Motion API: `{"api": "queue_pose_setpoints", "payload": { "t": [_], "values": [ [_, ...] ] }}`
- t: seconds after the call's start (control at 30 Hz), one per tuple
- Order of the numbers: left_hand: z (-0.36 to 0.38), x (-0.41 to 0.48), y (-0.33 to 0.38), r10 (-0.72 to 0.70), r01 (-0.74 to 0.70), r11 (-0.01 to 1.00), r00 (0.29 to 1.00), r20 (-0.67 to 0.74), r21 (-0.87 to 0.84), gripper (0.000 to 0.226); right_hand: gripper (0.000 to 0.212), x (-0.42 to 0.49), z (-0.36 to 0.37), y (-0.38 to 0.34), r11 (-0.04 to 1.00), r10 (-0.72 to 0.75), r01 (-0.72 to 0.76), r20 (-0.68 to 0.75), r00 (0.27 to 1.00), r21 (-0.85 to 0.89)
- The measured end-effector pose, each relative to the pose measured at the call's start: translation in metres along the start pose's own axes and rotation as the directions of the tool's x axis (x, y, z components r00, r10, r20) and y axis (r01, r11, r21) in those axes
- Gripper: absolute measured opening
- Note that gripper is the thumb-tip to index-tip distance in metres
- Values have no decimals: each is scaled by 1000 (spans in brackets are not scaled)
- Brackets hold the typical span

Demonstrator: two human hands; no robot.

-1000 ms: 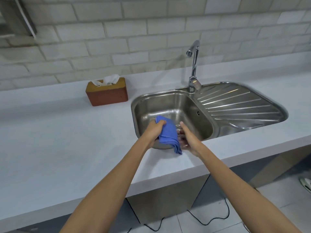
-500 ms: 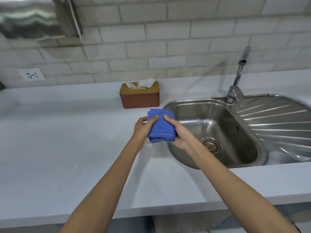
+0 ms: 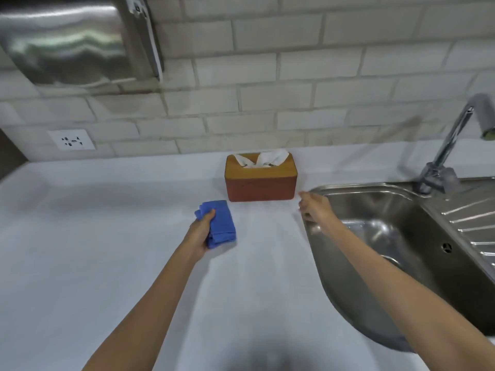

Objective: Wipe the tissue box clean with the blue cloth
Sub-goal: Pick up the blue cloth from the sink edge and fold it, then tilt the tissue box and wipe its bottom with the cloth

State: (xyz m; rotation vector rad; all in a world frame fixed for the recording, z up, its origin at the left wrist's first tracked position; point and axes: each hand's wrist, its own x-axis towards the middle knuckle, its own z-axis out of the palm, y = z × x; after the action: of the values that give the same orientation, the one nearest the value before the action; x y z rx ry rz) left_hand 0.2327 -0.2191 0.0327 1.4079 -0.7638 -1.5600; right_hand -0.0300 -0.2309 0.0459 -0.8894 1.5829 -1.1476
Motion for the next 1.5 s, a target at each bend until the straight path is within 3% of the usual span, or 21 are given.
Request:
{"api": "queue_pose_setpoints", "payload": {
  "t": [0.17,0.3,0.63,0.8,0.93,1.07,1.33,1.5],
  "values": [
    [-10,63,30,113,-94,992,963,-246,85,21,50,52,6,-11,991,-61,49,-88,994,-126],
    [5,105,46,179,-114,973,921,-347,201,35,55,82,16,-7,976,-60,38,-94,994,-215],
    [48,138,37,270,-193,932,934,-232,308,26,40,89,29,9,959,-198,169,-107,974,-229],
    [47,119,36,278,-175,912,928,-249,370,39,25,70,24,16,942,-255,224,-99,962,-248],
    [42,92,29,313,-180,884,914,-260,431,35,40,46,14,20,938,-258,218,-122,959,-271],
    [34,63,24,370,-170,821,885,-281,546,24,43,23,3,19,922,-270,218,-126,955,-321],
    [12,15,37,439,-105,585,874,-206,804,40,45,-14,-12,5,938,-247,206,-123,961,-279],
    [4,6,45,386,-47,563,898,-212,825,43,43,-26,-11,3,917,-280,237,-95,955,-320]
  ]
}}
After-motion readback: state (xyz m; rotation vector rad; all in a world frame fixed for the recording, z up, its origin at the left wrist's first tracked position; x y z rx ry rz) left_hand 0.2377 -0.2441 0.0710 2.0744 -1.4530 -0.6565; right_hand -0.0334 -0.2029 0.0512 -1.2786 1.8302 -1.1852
